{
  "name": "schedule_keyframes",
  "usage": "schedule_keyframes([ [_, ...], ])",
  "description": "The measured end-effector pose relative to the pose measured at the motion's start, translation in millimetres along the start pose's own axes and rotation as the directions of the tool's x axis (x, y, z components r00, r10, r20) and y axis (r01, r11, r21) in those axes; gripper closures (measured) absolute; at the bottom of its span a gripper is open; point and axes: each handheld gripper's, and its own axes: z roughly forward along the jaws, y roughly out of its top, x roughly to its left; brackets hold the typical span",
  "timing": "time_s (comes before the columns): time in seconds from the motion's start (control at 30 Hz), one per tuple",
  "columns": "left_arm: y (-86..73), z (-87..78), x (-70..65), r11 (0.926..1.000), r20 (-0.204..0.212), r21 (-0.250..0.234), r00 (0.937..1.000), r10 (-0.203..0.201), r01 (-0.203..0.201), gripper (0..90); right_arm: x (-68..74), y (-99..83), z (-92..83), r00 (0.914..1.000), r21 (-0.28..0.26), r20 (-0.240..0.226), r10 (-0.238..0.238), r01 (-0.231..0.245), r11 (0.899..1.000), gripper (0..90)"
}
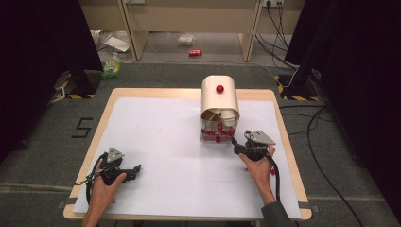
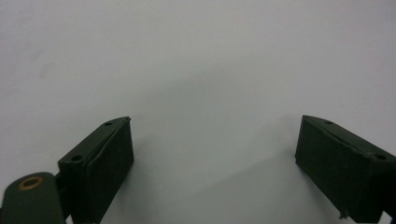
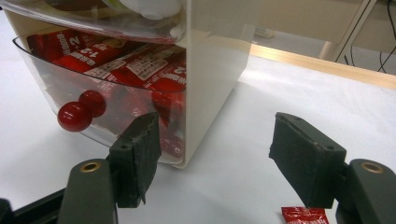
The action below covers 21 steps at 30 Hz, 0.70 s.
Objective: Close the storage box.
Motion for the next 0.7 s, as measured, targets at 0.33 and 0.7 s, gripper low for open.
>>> schedule_keyframes([
  [0.33, 0.0, 0.0, 0.0, 1.0000, 0.000, 0.000, 1.0000, 0.000, 0.000, 10.7, 0.6, 0.8, -0.1, 1.0000, 0.008, 0.007, 0.006, -0.006, 1.000, 32.4],
  [0.7, 0.0, -0.1, 0.0, 1.0000, 0.001, 0.000, 1.0000, -0.001, 0.001, 10.7, 0.4, 1.0, -4.5, 0.9996, 0.056, -0.016, -0.024, 0.025, 0.998, 32.1],
])
